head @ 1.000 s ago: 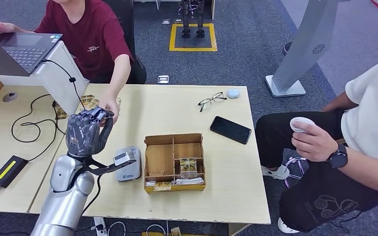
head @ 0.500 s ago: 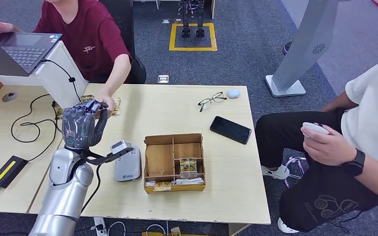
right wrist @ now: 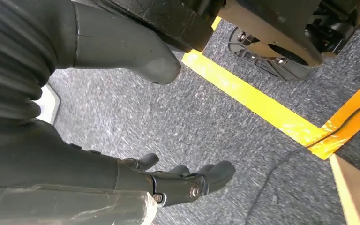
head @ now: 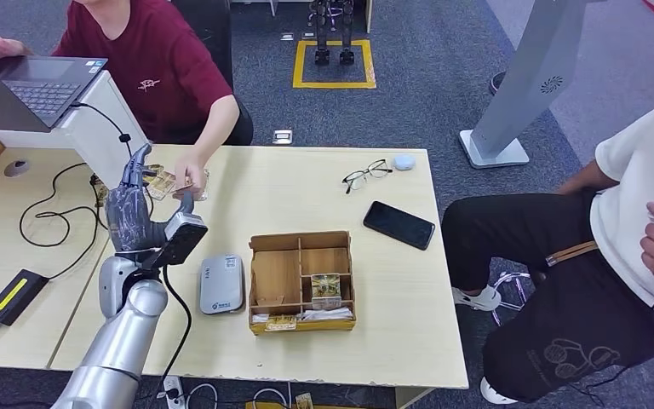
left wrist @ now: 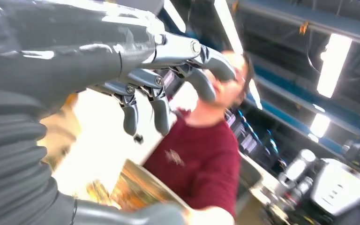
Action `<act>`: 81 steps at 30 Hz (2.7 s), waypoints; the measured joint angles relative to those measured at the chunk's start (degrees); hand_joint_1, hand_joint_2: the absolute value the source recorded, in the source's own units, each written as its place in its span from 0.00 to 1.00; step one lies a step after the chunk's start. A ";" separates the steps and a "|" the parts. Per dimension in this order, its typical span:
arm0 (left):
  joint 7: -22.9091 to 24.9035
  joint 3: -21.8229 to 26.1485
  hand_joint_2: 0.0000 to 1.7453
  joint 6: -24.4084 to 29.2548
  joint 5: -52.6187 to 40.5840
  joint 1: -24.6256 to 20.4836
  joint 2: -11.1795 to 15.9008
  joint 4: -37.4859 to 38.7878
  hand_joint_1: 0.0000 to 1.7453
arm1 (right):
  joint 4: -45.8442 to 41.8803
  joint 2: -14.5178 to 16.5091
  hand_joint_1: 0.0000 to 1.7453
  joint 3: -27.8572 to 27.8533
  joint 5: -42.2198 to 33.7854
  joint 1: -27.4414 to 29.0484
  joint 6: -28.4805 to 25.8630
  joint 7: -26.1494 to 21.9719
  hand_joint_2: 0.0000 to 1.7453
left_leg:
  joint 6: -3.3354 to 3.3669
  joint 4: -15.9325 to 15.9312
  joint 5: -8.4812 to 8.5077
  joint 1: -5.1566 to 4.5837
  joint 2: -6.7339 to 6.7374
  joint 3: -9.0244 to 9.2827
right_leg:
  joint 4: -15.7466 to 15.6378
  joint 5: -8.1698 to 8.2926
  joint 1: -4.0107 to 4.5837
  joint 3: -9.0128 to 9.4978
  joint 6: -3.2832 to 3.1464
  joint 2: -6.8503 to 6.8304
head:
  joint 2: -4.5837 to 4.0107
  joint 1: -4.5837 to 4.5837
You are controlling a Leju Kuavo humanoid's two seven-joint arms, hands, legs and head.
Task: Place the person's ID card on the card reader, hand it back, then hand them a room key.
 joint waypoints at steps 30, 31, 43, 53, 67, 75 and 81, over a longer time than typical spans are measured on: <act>-2.76 -28.57 1.00 0.56 -16.29 32.43 17.94 -33.83 0.00 | 0.99 0.14 0.00 -4.54 -2.65 2.81 -2.20 -2.51 1.00 | -0.06 -0.02 -0.12 0.00 0.04 -0.19 | -0.03 -0.08 0.00 -0.20 0.01 -0.02 | 0.00 0.07; -1.49 -29.05 1.00 1.79 -18.74 32.29 18.02 -32.89 0.00 | 0.97 0.14 0.00 -4.54 -2.52 2.80 -2.15 -2.44 1.00 | -0.06 -0.02 -0.12 0.00 0.04 -0.19 | -0.03 -0.08 0.00 -0.20 0.01 -0.02 | 0.00 0.06; 6.37 -32.32 1.00 6.82 -27.08 29.46 16.50 -21.97 0.00 | 0.93 0.22 0.00 -4.53 -1.52 2.61 -2.27 -1.58 1.00 | -0.06 -0.02 -0.11 0.00 0.04 -0.18 | -0.03 -0.06 0.00 -0.18 0.02 -0.01 | 0.00 0.08; 6.87 -32.37 1.00 7.07 -26.81 26.48 12.06 -17.80 0.00 | 0.93 0.32 0.00 -4.53 -0.72 2.53 -2.51 -1.40 1.00 | -0.06 -0.02 -0.11 0.00 0.03 -0.18 | -0.03 -0.06 0.00 -0.19 0.02 -0.02 | 0.00 0.07; 8.72 -32.35 1.00 7.07 -25.03 20.71 6.48 -11.67 0.00 | 0.93 0.32 0.00 -4.52 0.29 2.42 -2.46 -0.94 1.00 | -0.04 -0.02 -0.07 0.00 0.01 -0.18 | -0.03 -0.03 0.00 -0.18 0.03 -0.02 | 0.00 0.07; 8.88 -32.29 1.00 7.08 -23.94 19.68 5.56 -8.10 0.00 | 0.86 0.32 0.00 -4.50 0.34 2.40 -2.44 -0.90 1.00 | -0.05 -0.02 -0.07 0.00 0.02 -0.19 | -0.03 -0.03 0.00 -0.18 0.03 -0.02 | 0.00 0.08; 8.67 -32.26 1.00 7.09 -23.59 19.62 5.48 -6.70 0.00 | 0.79 0.32 0.00 -4.50 0.34 2.41 -2.54 -0.90 1.00 | -0.05 -0.02 -0.07 0.00 0.02 -0.19 | -0.03 -0.03 0.00 -0.18 0.03 -0.02 | 0.00 0.07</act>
